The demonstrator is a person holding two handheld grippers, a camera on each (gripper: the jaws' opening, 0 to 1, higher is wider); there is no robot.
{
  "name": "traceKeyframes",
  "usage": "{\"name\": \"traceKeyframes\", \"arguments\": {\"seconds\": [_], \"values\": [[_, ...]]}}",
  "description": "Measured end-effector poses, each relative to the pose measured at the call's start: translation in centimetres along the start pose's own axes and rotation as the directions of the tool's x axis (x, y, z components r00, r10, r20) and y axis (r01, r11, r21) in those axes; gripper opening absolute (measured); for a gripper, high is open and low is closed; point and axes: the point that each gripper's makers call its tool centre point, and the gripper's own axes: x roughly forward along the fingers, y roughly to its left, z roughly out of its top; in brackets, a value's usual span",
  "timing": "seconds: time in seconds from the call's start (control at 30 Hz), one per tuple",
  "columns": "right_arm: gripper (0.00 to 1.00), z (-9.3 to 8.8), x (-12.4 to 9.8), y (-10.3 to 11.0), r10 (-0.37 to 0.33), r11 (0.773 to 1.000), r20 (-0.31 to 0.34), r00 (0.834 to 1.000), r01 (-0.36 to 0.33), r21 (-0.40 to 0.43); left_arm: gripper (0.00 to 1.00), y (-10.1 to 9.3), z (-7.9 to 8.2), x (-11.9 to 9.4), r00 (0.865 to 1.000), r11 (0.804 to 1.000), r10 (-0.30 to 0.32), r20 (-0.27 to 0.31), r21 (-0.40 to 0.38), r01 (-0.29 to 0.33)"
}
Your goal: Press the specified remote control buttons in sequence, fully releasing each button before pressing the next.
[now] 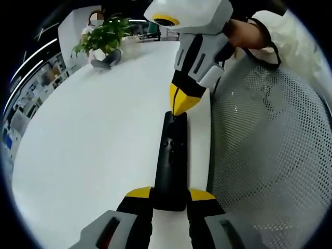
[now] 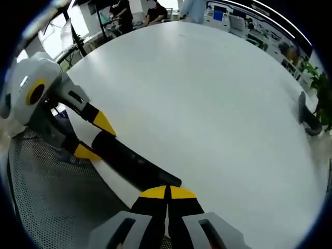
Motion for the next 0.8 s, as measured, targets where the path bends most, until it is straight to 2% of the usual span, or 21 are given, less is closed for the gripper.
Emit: {"name": "traceKeyframes", "arguments": {"seconds": [0.23, 0.33, 0.43, 0.6, 0.67, 0.8], "values": [[0.00, -0.05, -0.07, -0.30, 0.011, 0.999, 0.008, 1.000, -0.012, 0.053, 0.24, 0.03, 0.06, 0.04, 1.000, 1.000, 0.008, 0.017, -0.012, -0.008], [0.00, -0.03, -0.14, -0.27, 0.029, 0.991, 0.015, 0.999, -0.031, 0.129, 0.24, 0.04, 0.09, 0.06, 1.000, 1.000, 0.006, 0.018, -0.009, -0.006], [0.00, -0.02, -0.20, -0.31, 0.062, 0.975, 0.023, 0.998, -0.066, 0.210, 0.24, 0.03, 0.10, 0.08, 1.000, 1.000, 0.004, 0.012, -0.004, -0.004], [0.00, -0.08, -0.19, -0.44, 0.123, 0.927, 0.004, 0.992, -0.116, 0.358, 0.24, 0.00, 0.07, 0.08, 1.000, 1.000, 0.003, 0.007, -0.001, -0.003], [0.00, -0.06, -0.18, -0.52, 0.134, 0.918, -0.004, 0.991, -0.123, 0.377, 0.24, 0.00, 0.06, 0.06, 1.000, 1.000, 0.002, 0.009, 0.000, -0.002], [0.00, -0.03, -0.21, -0.32, 0.137, 0.924, -0.017, 0.990, -0.121, 0.363, 0.24, -0.02, 0.05, 0.05, 1.000, 1.000, 0.001, 0.008, 0.001, -0.001]]}}
